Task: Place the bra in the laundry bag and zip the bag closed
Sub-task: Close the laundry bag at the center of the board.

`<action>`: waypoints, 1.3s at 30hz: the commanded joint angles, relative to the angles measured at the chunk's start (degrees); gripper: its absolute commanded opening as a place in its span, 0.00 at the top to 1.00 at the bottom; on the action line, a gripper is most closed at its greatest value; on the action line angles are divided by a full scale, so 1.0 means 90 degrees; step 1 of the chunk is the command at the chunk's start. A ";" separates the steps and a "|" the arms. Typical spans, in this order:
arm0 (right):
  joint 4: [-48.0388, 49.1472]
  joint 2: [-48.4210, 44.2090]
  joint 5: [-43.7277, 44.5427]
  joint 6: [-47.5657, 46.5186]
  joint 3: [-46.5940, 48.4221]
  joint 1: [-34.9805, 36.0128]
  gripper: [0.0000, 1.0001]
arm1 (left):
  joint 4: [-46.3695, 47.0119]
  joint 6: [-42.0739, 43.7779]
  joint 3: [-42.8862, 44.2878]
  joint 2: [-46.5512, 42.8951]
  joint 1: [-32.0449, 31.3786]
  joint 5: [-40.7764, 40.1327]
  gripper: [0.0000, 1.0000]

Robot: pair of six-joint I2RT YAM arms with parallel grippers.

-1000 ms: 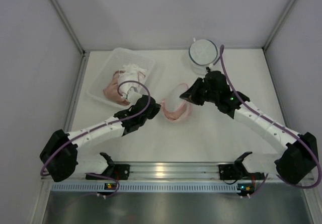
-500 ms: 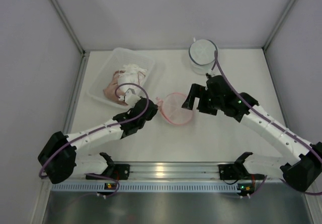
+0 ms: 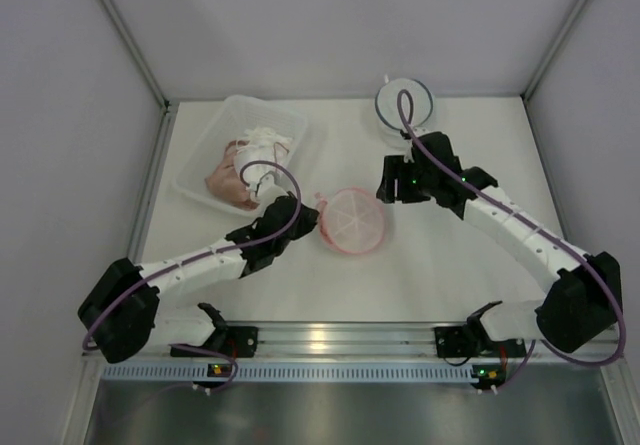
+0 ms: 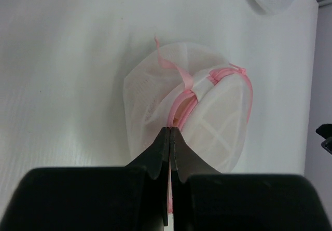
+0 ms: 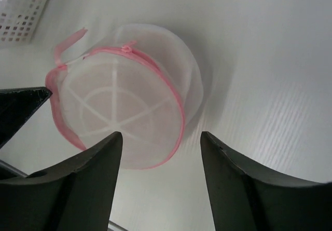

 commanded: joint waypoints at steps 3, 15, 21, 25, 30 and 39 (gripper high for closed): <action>0.2324 0.0167 -0.1829 -0.0681 -0.0828 -0.0274 0.29 | 0.0987 0.1229 -0.0375 -0.0192 0.0131 0.0758 1.00; 0.2632 0.0080 -0.1247 -0.0359 -0.0772 -0.0333 0.13 | -0.2760 0.4344 0.2053 -0.0634 0.0131 0.1649 0.28; 0.2436 0.0021 -0.1000 0.0597 -0.0732 -0.1025 0.14 | -0.2773 0.5497 0.2925 -0.0079 0.0179 0.1530 0.06; 0.2378 -0.0018 -0.1089 0.0618 -0.0791 -0.1348 0.14 | -0.2850 0.5031 0.3383 0.0966 0.0705 0.1939 0.10; 0.2290 -0.0106 -0.1050 0.0569 -0.0792 -0.1407 0.14 | -0.2831 0.4630 0.3433 0.1681 0.0873 0.2624 0.12; 0.2182 0.0050 -0.1206 0.0598 -0.0743 -0.1417 0.15 | -0.2616 0.4015 0.2917 0.1438 0.0873 0.3083 0.12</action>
